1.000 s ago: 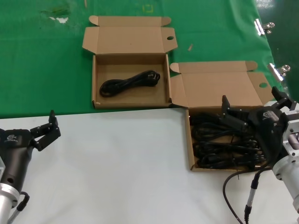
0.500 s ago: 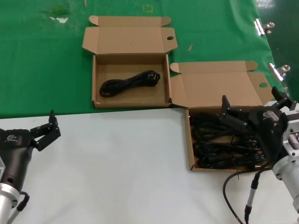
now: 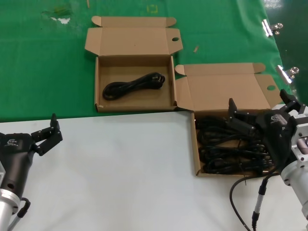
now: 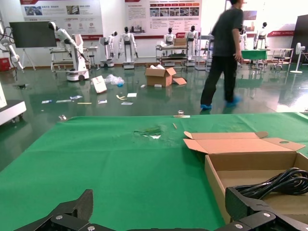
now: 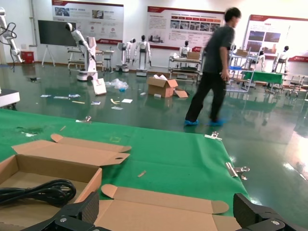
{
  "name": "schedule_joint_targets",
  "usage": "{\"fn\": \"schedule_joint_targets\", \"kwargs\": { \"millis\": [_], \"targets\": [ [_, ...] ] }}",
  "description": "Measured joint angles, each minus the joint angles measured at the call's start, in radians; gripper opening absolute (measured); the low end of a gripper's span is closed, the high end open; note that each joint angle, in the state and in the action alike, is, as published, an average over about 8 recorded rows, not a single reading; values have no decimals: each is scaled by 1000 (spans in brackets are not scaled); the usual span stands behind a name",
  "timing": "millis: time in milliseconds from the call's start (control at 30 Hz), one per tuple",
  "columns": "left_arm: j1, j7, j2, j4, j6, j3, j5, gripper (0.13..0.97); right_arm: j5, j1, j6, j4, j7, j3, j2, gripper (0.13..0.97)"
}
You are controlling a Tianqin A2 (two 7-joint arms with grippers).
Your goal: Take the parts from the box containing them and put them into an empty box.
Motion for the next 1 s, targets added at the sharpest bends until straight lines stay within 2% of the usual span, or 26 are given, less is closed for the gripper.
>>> {"fn": "schedule_joint_targets", "kwargs": {
  "millis": [1000],
  "targets": [
    [0, 0, 0, 0, 0, 0, 0, 966, 0, 0, 0, 0, 0, 0, 0, 966]
  ]
}}
